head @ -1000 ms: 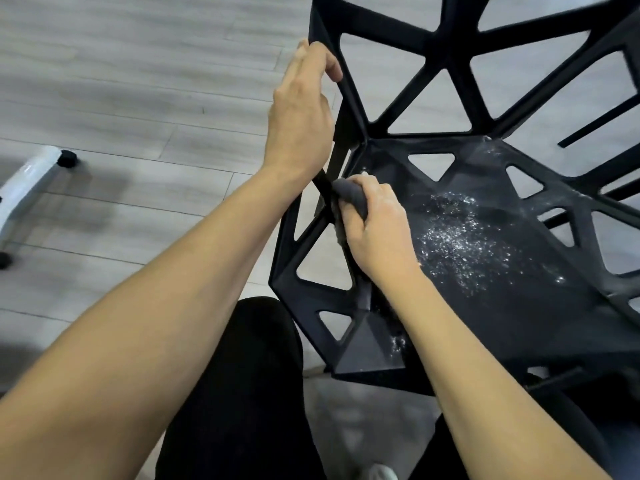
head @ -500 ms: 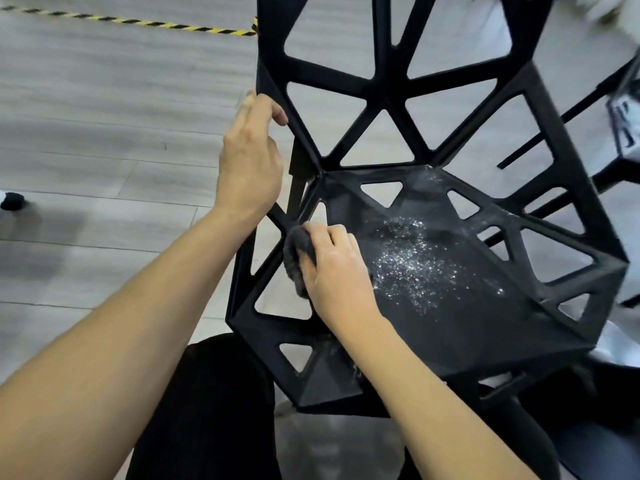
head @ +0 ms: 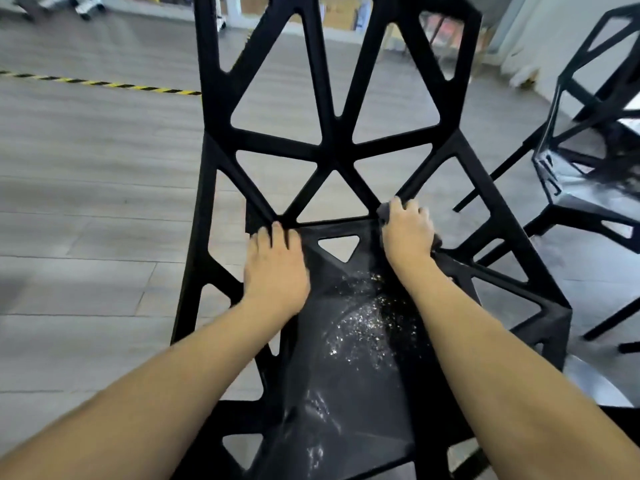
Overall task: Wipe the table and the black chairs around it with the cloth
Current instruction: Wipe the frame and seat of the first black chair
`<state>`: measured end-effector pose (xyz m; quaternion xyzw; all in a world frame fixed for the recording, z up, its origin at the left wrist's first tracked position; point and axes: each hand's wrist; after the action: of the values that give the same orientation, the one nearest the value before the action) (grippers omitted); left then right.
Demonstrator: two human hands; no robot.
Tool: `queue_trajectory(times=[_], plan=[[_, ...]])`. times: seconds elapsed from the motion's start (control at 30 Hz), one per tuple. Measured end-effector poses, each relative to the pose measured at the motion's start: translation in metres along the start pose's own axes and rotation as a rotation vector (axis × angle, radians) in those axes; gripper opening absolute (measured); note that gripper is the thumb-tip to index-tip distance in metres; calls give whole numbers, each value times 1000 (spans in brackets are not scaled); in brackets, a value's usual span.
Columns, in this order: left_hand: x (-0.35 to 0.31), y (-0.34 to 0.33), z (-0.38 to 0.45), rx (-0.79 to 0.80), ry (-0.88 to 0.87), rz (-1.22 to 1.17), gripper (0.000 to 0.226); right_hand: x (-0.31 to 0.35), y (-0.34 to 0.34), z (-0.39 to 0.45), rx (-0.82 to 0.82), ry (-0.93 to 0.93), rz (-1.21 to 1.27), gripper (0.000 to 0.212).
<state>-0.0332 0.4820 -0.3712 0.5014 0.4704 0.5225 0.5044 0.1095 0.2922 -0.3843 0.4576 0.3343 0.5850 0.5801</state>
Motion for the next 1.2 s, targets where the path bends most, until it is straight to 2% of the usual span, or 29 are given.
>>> queue_trajectory(times=[0.1, 0.27, 0.43, 0.53, 0.6, 0.73, 0.83, 0.97, 1.03, 1.2], plan=[[2, -29, 4, 116, 169, 63, 66, 9, -11, 4, 38, 51, -38, 23], [3, -29, 4, 121, 173, 150, 57, 27, -13, 4, 172, -11, -13, 24], [1, -20, 2, 121, 177, 108, 50, 104, -3, -47, 304, 250, 125, 26], [3, -17, 1, 113, 171, 133, 53, 125, -2, -65, 266, 326, 124, 23], [4, -18, -1, 146, 203, 148, 52, 106, -3, -57, 204, 338, 20, 27], [3, -25, 2, 80, 184, 139, 55, 29, -7, -5, 74, 109, -170, 27], [3, -24, 4, 45, 194, 160, 54, 11, -15, 7, 43, 45, -178, 24], [3, -27, 7, 51, 219, 137, 51, 25, -16, 16, 233, -127, 87, 26], [3, -30, 9, 30, 210, 131, 49, 13, -9, 19, 311, -91, 175, 30], [2, -29, 9, 34, 233, 89, 58, -23, 0, -3, 471, 224, 273, 40]])
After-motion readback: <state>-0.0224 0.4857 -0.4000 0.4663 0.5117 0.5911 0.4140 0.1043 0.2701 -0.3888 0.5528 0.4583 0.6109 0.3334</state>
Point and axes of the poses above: each hand's wrist, its own z-axis towards the middle knuckle, its own y-axis out of the back of the hand, x = y × z, and after that the axes turned 10 degrees about -y, right-handed
